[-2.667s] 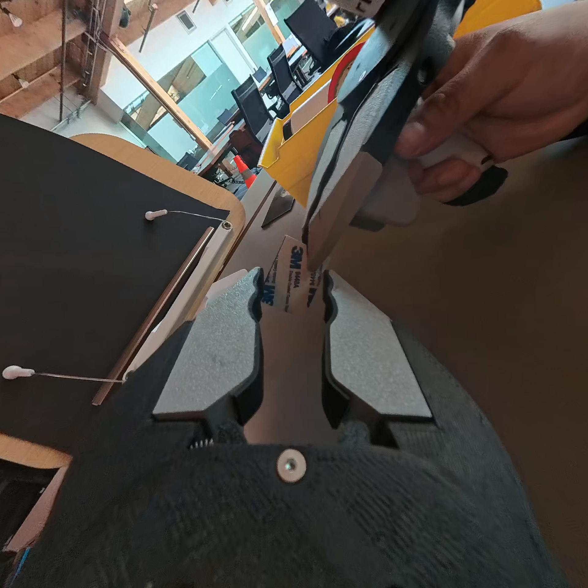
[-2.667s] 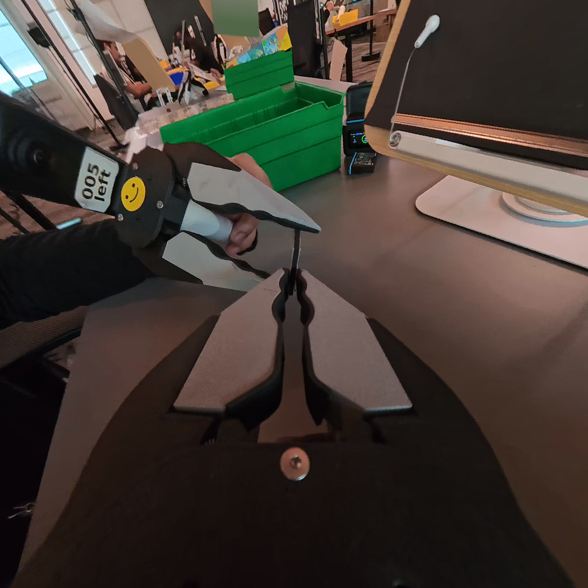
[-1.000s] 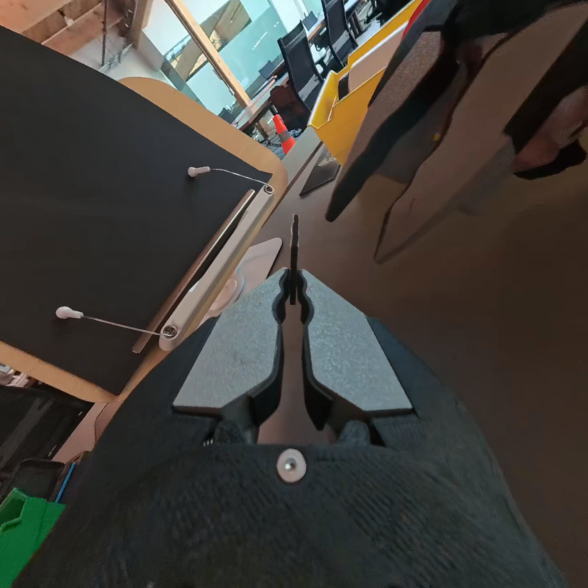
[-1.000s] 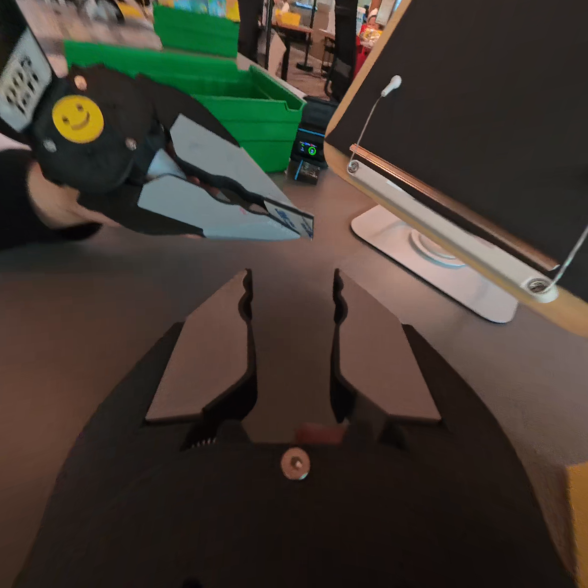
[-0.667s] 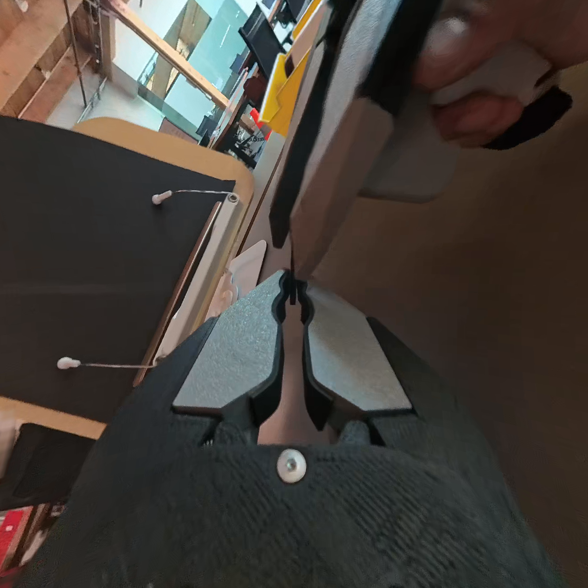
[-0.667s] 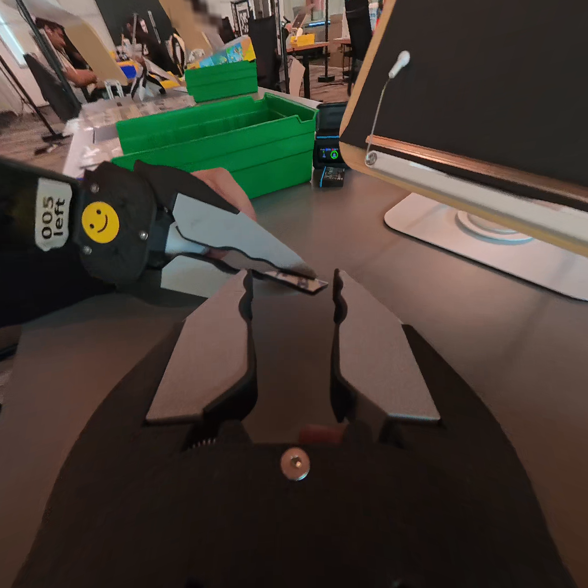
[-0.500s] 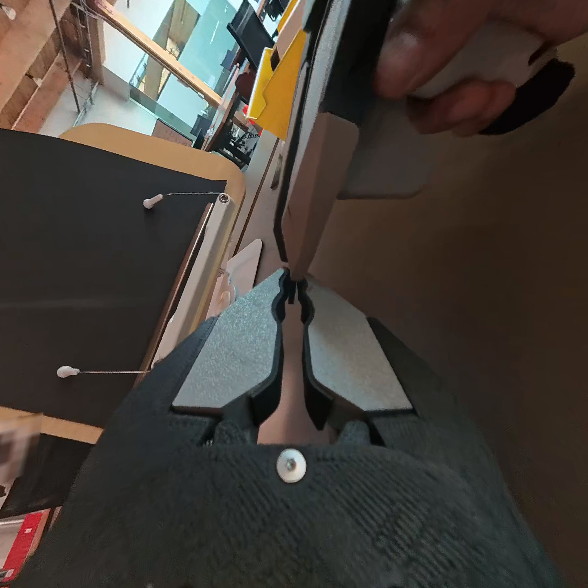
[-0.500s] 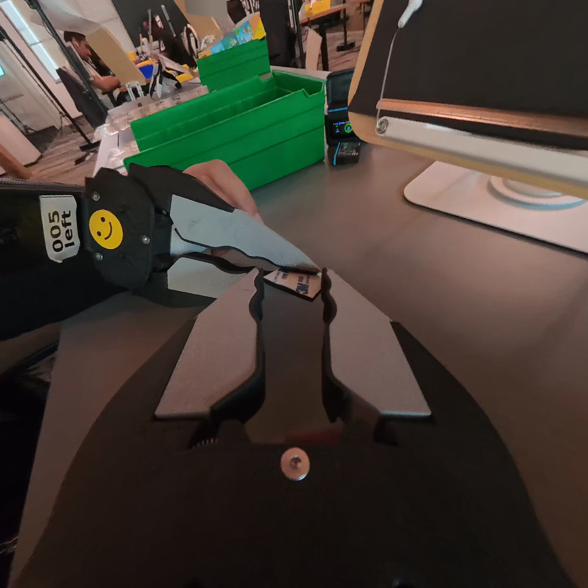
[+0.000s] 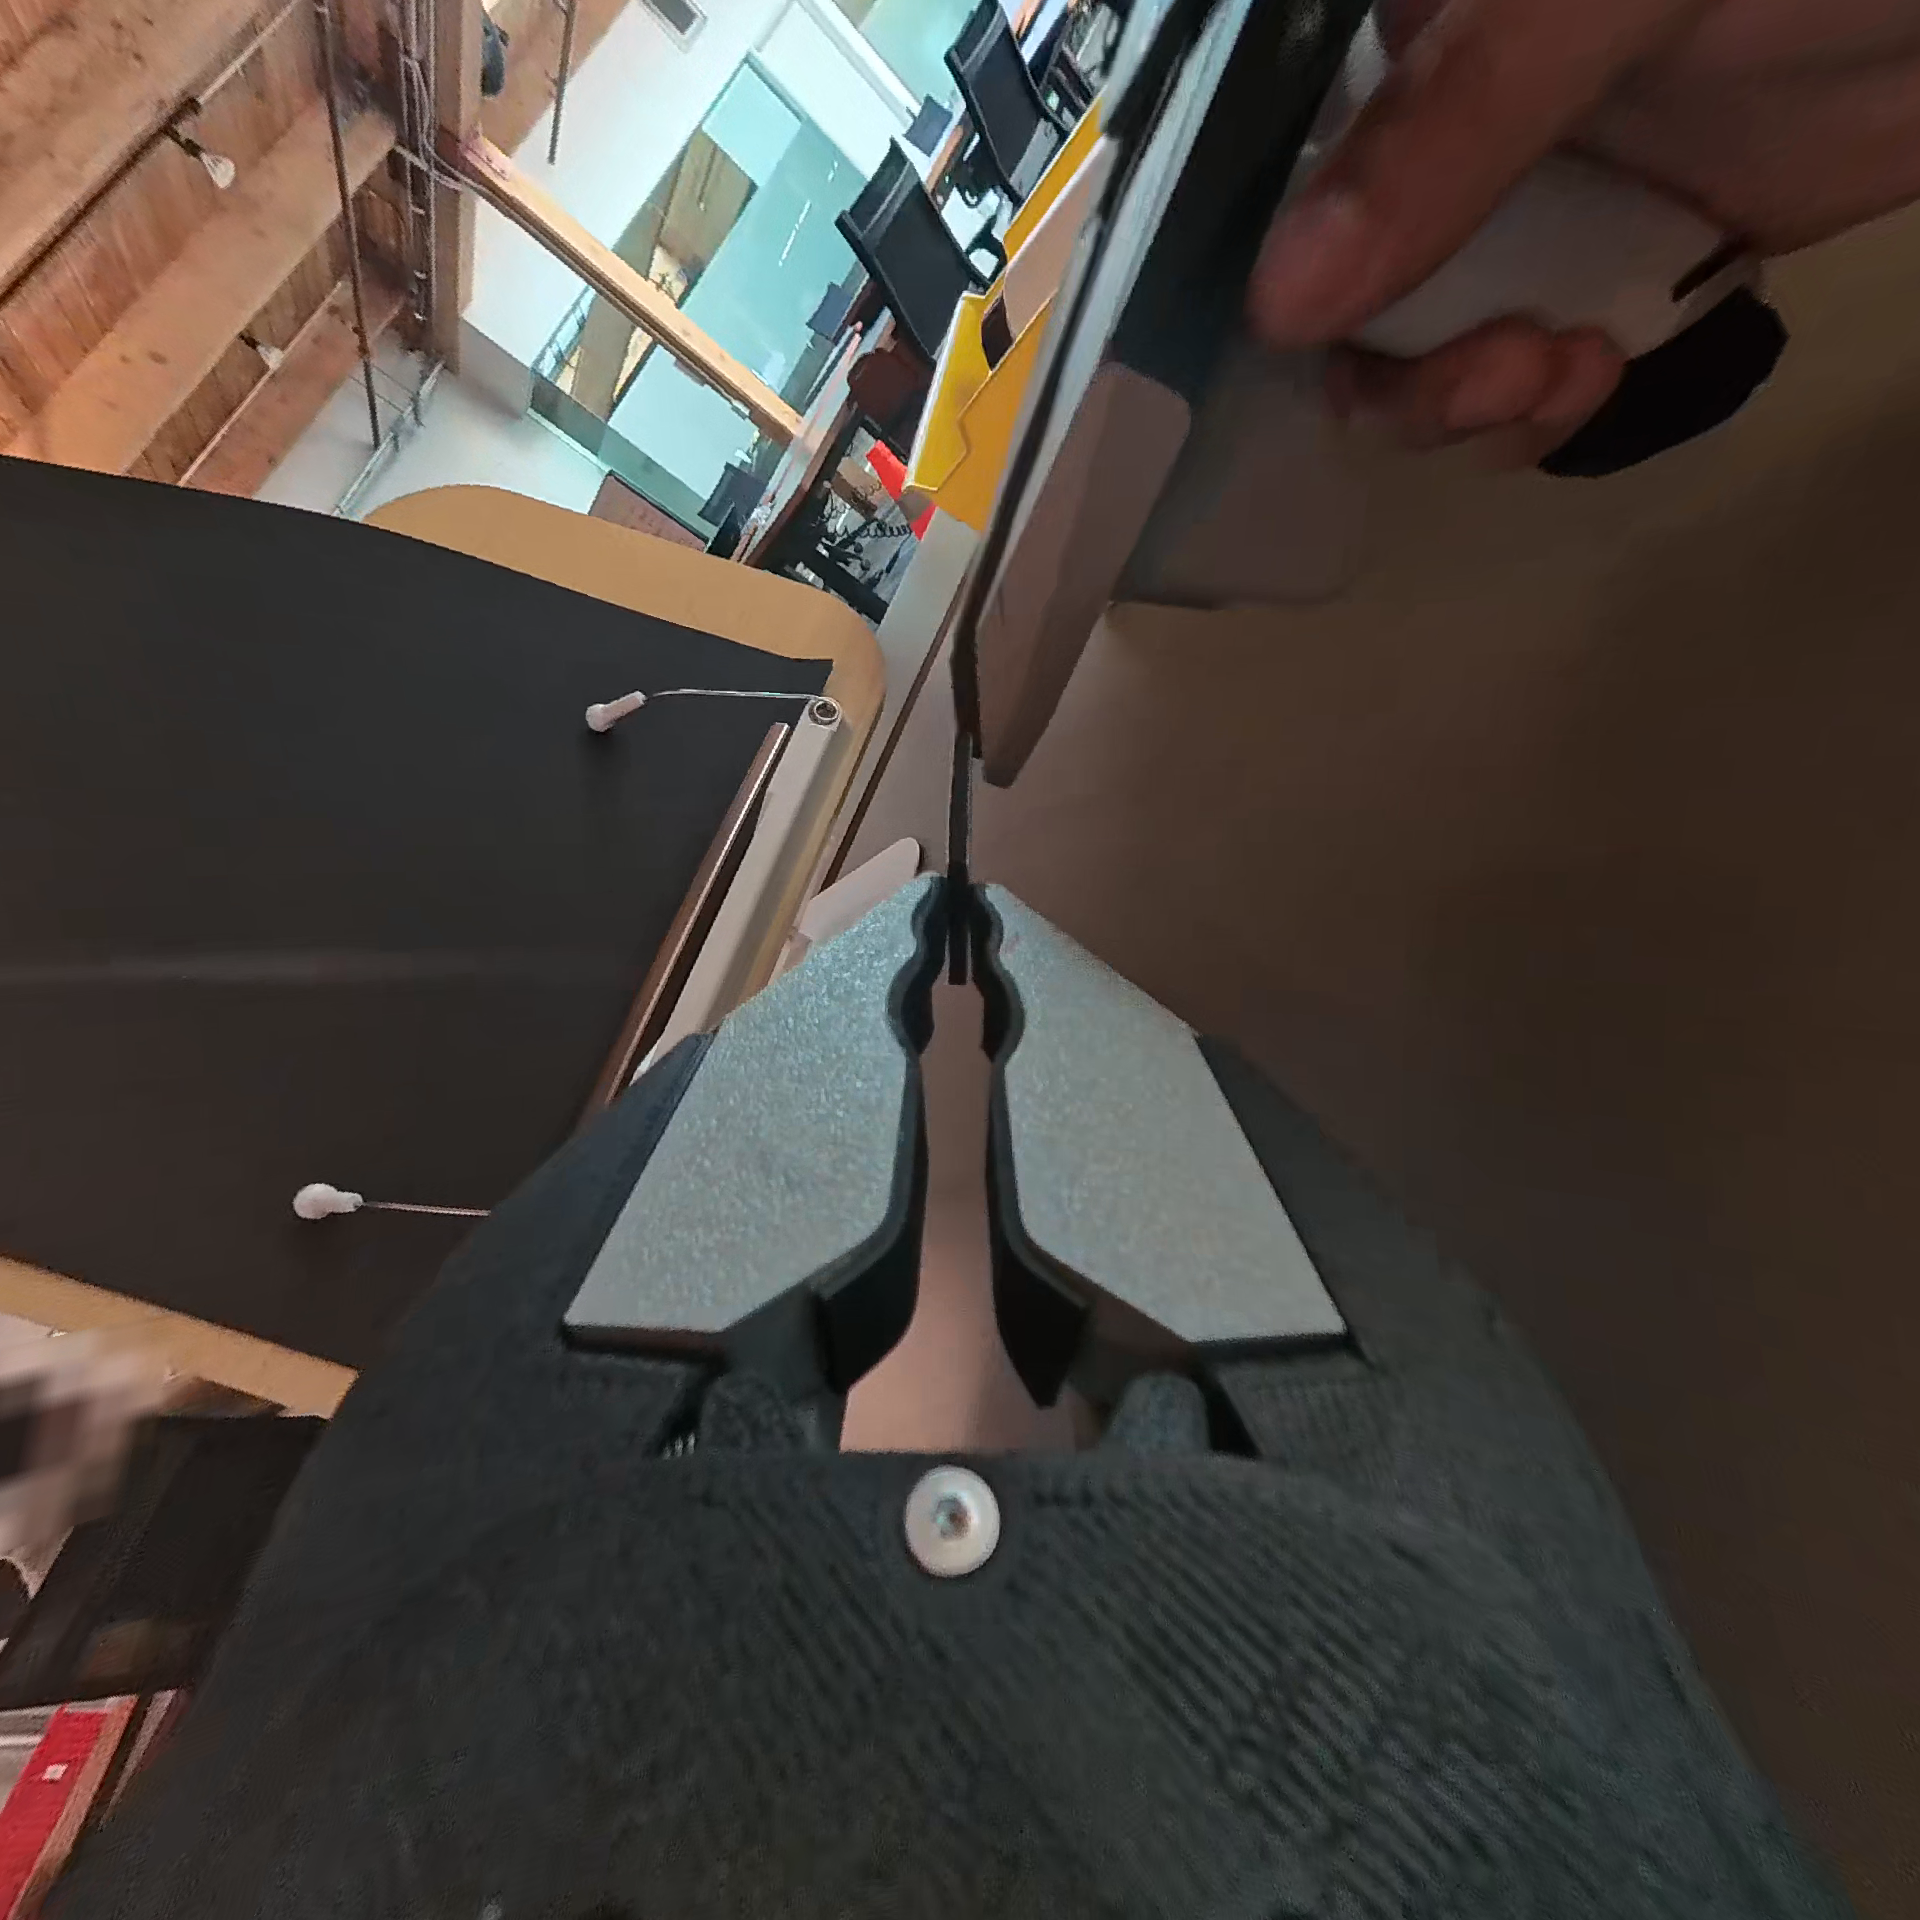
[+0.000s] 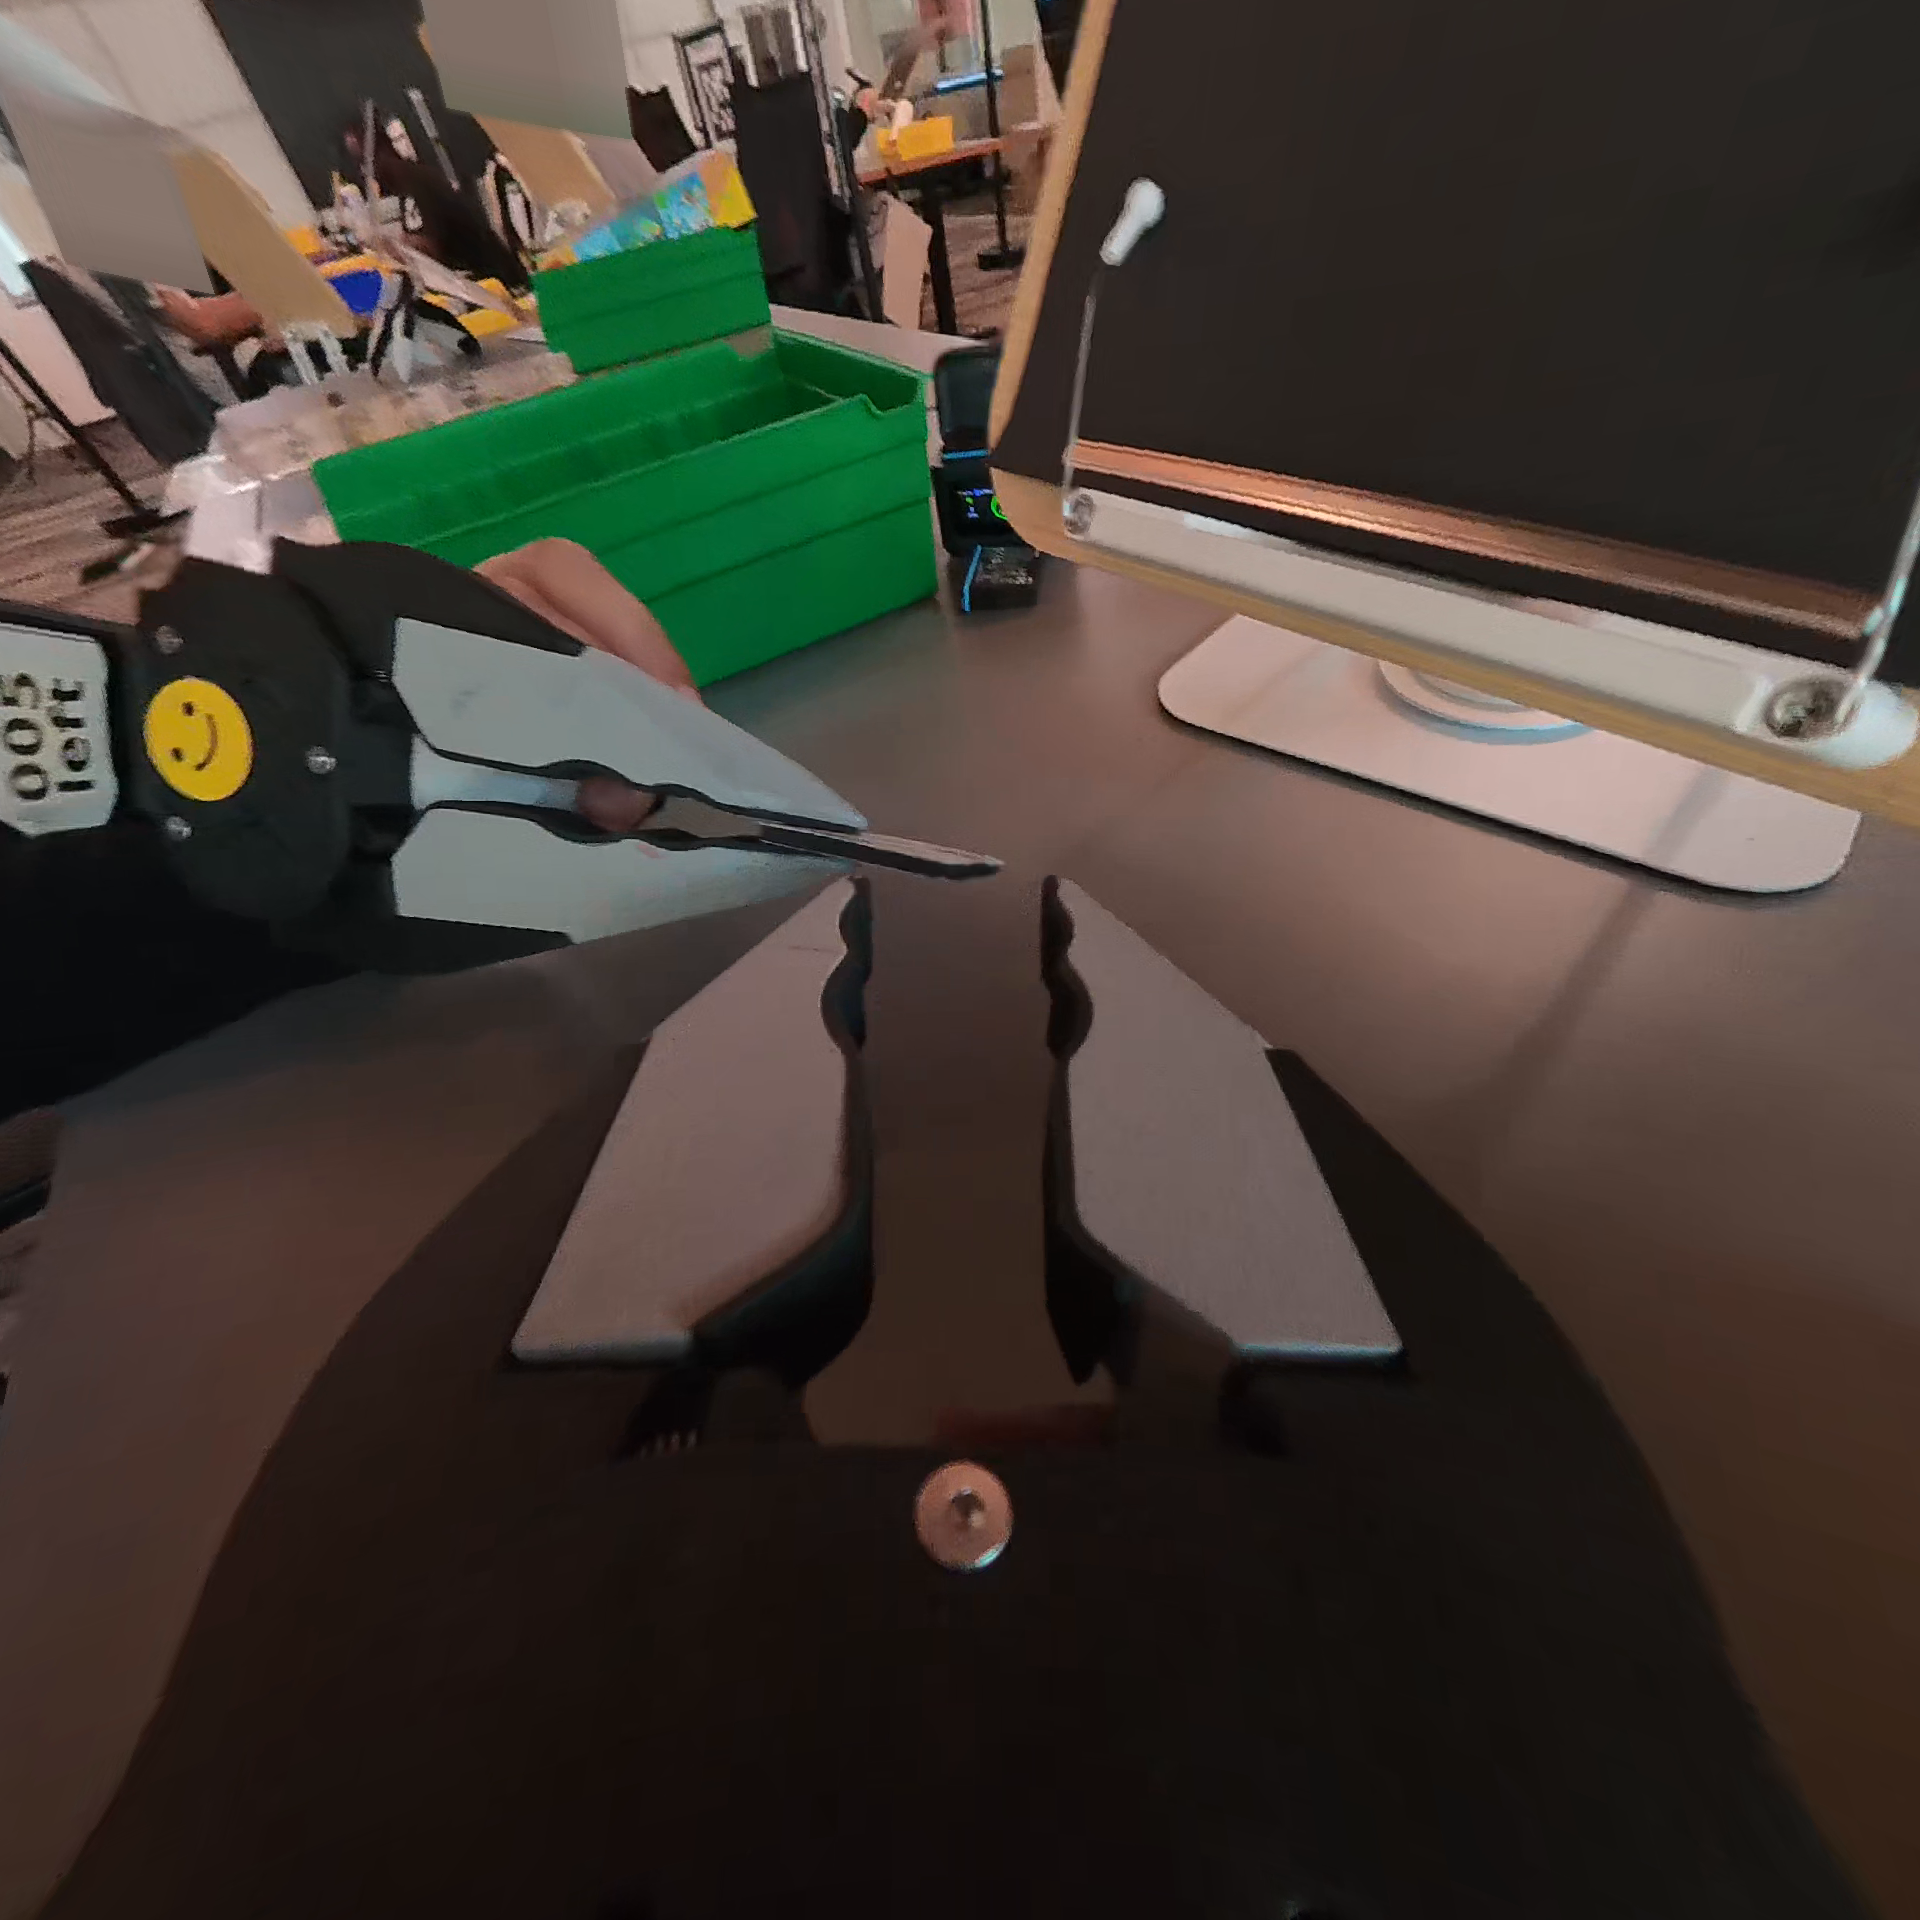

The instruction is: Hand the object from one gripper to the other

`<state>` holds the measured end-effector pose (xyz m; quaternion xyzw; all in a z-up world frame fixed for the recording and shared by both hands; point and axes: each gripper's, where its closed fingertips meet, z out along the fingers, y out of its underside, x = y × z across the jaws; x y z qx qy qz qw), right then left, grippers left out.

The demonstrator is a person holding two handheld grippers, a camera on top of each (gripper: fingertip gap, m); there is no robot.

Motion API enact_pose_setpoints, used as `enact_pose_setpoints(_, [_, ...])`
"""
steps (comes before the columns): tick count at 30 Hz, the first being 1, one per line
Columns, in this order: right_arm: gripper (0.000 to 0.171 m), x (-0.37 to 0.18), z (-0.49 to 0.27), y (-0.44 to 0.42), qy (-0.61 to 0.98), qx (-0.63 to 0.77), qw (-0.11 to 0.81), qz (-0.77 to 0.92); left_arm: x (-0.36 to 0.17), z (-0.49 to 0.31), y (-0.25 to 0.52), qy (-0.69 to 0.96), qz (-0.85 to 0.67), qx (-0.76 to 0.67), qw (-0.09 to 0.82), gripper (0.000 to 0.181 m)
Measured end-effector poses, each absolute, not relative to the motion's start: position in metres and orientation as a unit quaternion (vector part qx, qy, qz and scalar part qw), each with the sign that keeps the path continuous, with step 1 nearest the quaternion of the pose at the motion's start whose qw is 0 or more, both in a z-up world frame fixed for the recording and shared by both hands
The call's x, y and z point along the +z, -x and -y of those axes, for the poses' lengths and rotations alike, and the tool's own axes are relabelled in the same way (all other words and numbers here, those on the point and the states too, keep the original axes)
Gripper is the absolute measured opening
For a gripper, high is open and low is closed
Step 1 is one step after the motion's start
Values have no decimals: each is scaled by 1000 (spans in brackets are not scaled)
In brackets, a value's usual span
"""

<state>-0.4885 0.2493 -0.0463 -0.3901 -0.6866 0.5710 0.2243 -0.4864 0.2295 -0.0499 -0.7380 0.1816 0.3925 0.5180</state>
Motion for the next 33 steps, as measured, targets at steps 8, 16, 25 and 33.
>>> enact_pose_setpoints(8, [40,-49,-242,482,274,461,360,763,-55,-229,481,741,-216,379,511,0])
enact_pose_setpoints(16, [1,-70,-233,480,203,352,424,809,-53,-230,466,725,-239,369,531,5])
enact_pose_setpoints(25, [0,-62,-243,479,385,538,172,730,-55,-230,476,721,-224,398,521,20])
enact_pose_setpoints(33, [1,-50,-236,468,431,633,-33,642,-56,-231,469,707,-254,417,512,31])
